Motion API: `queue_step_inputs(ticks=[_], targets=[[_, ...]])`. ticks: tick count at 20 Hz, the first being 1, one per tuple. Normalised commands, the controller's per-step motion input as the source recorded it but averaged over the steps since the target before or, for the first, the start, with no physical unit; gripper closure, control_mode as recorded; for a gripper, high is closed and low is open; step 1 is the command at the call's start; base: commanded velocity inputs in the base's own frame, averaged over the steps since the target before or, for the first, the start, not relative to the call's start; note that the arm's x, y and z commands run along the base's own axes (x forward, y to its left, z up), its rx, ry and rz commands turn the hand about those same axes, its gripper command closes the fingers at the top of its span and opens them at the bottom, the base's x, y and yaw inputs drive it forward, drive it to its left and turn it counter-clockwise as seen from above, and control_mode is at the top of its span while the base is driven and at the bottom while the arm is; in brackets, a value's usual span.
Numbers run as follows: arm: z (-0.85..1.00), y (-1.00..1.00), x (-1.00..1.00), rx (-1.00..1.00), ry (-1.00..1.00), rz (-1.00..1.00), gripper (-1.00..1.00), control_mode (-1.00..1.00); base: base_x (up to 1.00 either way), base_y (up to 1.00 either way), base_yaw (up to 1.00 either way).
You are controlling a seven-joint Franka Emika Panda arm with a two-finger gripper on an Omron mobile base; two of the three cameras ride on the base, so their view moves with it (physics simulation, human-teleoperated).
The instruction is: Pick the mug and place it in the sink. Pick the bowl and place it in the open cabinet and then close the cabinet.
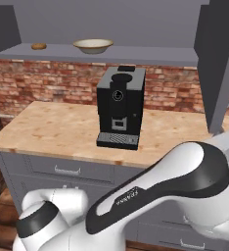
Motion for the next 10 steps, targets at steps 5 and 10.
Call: queue_step_inputs(ticks=[5,10], targets=[[0.0,-0.15,0.21,-0.03,-0.05,0.1,-1.0,-1.0,0.0,0.0,0.0],[-0.03,-0.3,0.0,-0.02,-0.06,0.11,-1.0,-1.0,0.0,0.0,0.0]])
